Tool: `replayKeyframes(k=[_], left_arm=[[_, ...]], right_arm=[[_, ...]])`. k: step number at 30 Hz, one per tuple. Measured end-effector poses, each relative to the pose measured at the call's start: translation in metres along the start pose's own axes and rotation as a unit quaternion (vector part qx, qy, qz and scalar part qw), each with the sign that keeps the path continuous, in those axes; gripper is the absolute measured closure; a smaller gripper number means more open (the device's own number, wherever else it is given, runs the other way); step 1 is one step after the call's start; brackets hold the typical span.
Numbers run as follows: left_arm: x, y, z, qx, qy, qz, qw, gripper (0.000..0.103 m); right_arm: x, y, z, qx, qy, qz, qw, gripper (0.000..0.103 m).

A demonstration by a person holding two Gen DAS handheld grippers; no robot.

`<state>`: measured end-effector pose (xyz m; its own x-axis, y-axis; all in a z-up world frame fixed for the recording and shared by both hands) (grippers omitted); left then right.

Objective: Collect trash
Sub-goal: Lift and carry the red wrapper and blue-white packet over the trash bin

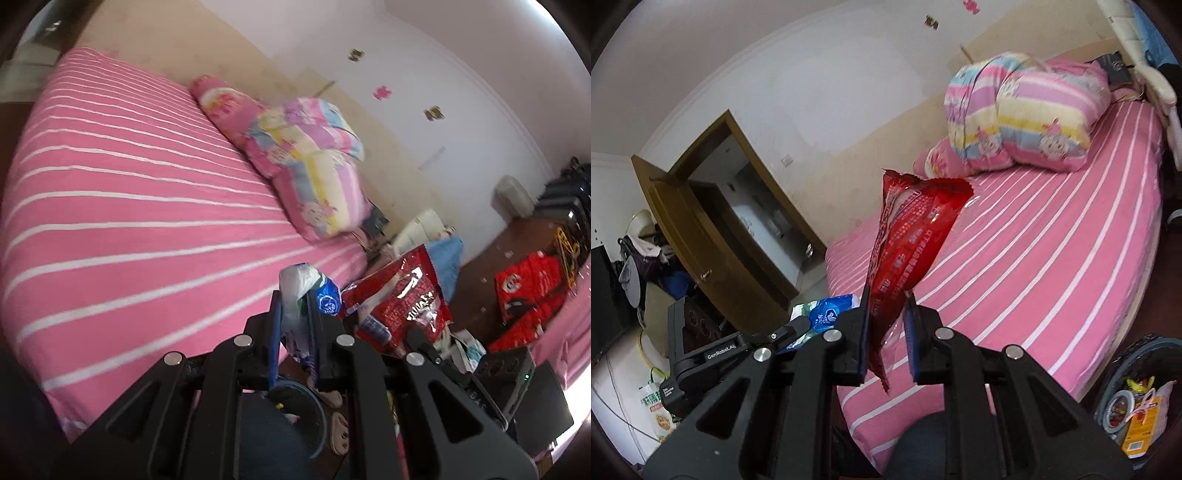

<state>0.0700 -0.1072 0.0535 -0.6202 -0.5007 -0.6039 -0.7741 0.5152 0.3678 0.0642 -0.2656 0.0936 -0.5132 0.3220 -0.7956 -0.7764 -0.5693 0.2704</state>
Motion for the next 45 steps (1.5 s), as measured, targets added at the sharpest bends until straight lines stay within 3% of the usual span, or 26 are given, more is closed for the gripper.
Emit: replayKeyframes(k=[13, 27, 31, 38, 45], left_arm=[[0.072, -0.085, -0.076, 0.041, -0.036, 0.113, 0.9921, 0.091], [0.147, -0.178, -0.101, 0.037, -0.059, 0.220, 0.9731, 0.091], [0.180, -0.209, -0.098, 0.027, -0.067, 0.263, 0.9620, 0.091], [0.247, -0.260, -0.073, -0.006, -0.086, 0.348, 0.9334, 0.091], [0.276, -0.305, -0.053, -0.042, -0.102, 0.395, 0.9118, 0.091]], right_arm=[[-0.004, 0.076, -0.086, 0.093, -0.031, -0.023, 0.995, 0.086], [0.023, 0.112, -0.189, 0.181, -0.086, -0.014, 0.980, 0.086], [0.041, 0.114, -0.220, 0.229, -0.082, 0.016, 0.970, 0.086], [0.084, 0.114, -0.272, 0.299, -0.090, 0.077, 0.947, 0.086], [0.124, 0.109, -0.322, 0.344, -0.121, 0.135, 0.921, 0.086]])
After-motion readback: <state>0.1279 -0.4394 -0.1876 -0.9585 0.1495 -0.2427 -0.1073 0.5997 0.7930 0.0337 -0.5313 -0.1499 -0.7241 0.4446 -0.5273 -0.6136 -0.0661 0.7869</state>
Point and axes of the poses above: each gripper's, at about its wrist camera, not at the fingertips, and y roughly against the way its jaws point, z to its left, x to its underside, the point moved 9 cm from there along -y, roughly the way its jaws point, and after that the axes turned 2 degrees about y, right-handed, at the moved point
